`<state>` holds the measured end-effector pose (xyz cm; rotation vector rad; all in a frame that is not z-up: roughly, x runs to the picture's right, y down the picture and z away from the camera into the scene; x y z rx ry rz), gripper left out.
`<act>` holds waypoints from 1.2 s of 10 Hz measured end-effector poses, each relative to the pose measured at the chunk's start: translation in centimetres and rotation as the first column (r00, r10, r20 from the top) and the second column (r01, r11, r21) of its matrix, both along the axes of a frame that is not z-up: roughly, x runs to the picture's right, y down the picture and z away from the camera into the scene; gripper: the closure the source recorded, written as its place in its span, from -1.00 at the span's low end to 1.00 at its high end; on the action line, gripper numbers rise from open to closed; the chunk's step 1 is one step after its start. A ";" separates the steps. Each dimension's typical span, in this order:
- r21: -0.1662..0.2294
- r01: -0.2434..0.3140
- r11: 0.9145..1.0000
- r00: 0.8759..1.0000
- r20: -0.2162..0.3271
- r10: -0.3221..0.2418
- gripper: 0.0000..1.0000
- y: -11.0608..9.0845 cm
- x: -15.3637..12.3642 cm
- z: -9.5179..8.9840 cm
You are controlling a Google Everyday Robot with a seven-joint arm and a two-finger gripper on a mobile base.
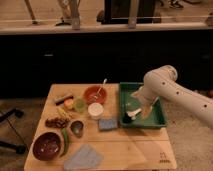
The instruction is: Place brush in table surface
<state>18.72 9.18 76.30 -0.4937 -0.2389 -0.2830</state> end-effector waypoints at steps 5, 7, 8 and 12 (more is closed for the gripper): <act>0.002 0.030 1.000 0.999 0.018 -0.030 -0.60 -0.5 1.8 2.3; -0.007 0.034 0.999 0.999 0.006 -0.034 -0.60 -0.6 2.4 3.2; -0.011 0.033 0.999 0.999 0.001 -0.033 -0.60 -0.6 2.8 3.5; -0.026 0.023 0.999 1.000 -0.016 -0.023 -0.60 -0.5 3.7 5.0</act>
